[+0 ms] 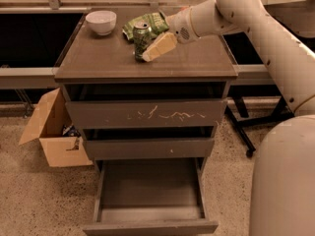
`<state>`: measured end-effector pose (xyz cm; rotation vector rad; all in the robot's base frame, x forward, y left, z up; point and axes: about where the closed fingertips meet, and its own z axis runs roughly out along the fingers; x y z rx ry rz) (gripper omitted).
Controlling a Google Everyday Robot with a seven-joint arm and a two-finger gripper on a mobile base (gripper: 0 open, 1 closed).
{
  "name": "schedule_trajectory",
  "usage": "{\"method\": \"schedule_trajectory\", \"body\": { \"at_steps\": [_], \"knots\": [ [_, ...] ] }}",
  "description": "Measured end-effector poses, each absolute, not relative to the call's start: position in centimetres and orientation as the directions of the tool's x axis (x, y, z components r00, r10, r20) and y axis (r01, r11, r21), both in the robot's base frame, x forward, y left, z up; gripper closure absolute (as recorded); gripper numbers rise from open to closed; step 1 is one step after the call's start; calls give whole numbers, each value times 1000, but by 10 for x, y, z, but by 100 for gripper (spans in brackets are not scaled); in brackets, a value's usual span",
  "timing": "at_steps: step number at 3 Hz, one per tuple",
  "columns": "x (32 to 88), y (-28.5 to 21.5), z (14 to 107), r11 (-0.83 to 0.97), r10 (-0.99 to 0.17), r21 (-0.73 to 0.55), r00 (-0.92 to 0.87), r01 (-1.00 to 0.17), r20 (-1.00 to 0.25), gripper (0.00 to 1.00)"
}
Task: Place green can into bottom drawer
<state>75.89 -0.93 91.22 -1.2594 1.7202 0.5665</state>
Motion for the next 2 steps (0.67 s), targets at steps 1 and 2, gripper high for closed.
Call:
{"method": "schedule_trajectory", "body": {
  "at_steps": [1, 2],
  "knots": [
    [763, -4, 909, 364, -496, -133, -71, -922, -865, 0],
    [783, 3, 908, 355, -470, -140, -47, -925, -881, 0]
  ]
}}
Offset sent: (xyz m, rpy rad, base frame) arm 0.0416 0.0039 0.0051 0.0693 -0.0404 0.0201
